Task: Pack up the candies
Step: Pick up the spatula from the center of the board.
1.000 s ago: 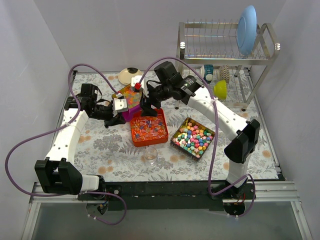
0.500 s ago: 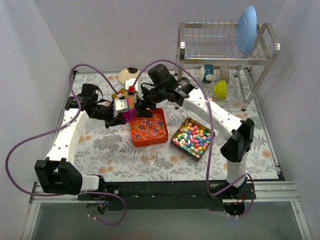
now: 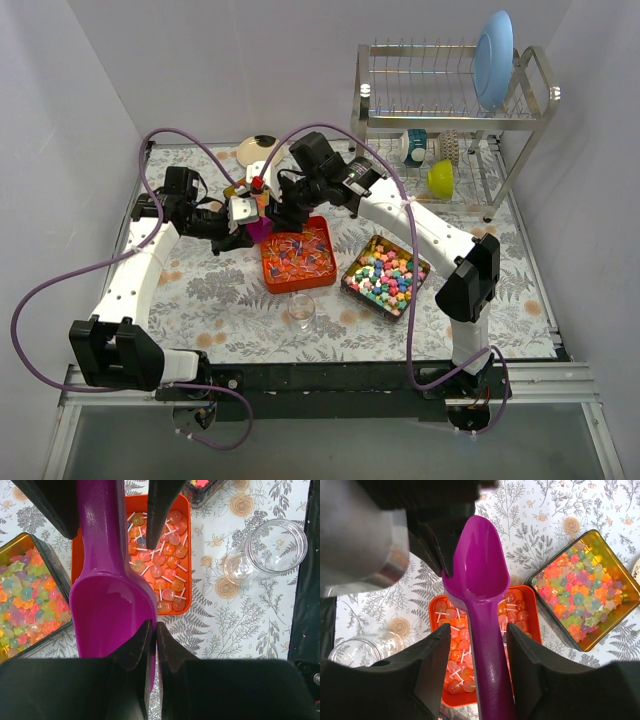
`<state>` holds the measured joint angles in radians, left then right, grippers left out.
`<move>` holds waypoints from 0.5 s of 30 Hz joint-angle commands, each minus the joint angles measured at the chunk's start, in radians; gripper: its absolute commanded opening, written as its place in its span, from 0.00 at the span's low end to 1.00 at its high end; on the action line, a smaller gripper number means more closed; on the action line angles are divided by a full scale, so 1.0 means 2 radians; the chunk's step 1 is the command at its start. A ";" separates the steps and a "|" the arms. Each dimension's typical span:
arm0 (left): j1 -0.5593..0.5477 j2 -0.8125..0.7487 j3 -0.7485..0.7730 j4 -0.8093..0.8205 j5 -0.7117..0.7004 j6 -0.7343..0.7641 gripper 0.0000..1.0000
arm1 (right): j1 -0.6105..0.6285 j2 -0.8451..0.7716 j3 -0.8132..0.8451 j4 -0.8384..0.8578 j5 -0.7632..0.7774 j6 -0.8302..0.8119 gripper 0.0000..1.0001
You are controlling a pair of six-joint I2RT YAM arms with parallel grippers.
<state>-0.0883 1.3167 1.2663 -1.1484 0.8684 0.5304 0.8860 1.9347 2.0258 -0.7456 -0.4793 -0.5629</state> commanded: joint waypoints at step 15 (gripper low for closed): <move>-0.002 -0.046 -0.019 0.047 0.011 -0.004 0.00 | -0.007 -0.015 -0.031 0.002 0.020 -0.019 0.46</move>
<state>-0.0887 1.2823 1.2221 -1.1053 0.8516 0.5259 0.8818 1.9327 1.9671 -0.7334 -0.4435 -0.6044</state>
